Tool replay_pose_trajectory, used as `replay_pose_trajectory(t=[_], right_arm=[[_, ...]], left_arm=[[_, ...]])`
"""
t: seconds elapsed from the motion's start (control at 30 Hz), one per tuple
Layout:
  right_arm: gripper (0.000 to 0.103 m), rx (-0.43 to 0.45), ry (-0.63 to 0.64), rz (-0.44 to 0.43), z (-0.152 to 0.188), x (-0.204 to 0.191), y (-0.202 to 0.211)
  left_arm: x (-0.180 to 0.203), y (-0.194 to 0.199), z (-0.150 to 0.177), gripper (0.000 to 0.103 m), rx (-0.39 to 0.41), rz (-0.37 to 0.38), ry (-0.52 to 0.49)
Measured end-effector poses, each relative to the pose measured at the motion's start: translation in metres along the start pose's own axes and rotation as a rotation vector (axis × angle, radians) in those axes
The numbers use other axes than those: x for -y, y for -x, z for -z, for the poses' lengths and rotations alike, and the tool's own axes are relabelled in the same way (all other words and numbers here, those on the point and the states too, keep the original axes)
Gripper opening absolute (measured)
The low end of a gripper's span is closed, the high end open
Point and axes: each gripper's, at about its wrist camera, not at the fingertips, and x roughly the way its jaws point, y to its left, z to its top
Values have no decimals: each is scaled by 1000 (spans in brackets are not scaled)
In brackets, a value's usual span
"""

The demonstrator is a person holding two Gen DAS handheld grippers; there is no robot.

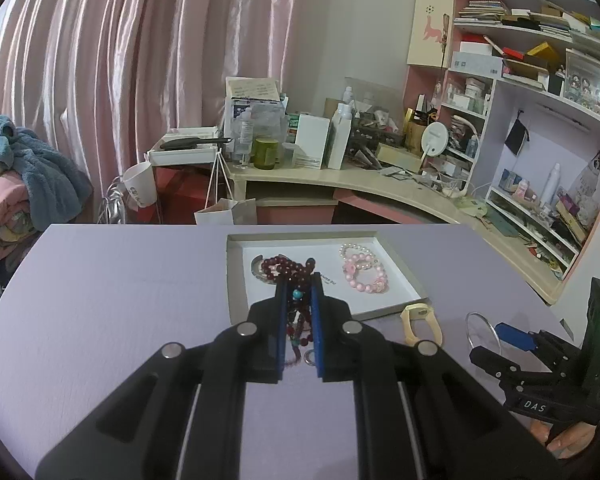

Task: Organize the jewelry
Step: 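Carry the dark red bracelet to the tray with the left tool while the right lifts the hoop bangle, then open the left tool in the tray while the right lowers the hoop bangle there and opens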

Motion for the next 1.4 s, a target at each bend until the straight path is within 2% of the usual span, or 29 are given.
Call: replay_pose_trajectory(t=[0.3, 0.67, 1.03, 1.1, 1.17, 1.3, 1.4], right_arm=[[72, 17, -14, 4, -13, 11, -6], [72, 26, -33, 12, -41, 30, -32], [72, 7, -27, 14, -56, 31, -60], [72, 4, -21, 17, -58, 28, -63], [72, 2, -9, 20, -61, 24, -67], [72, 8, 18, 31, -70, 16, -73], [72, 10, 39, 47, -81, 10, -85]], left_arm=[[0, -26, -18, 11, -13, 0, 14], [-5, -100, -42, 11, -69, -16, 9], [-23, -159, -34, 12, -149, -26, 37], [-23, -161, -31, 19, -156, -21, 29], [-26, -158, -29, 40, -146, -29, 25], [-36, -145, -28, 45, -126, -35, 45], [-44, -134, -29, 53, -105, -40, 59]])
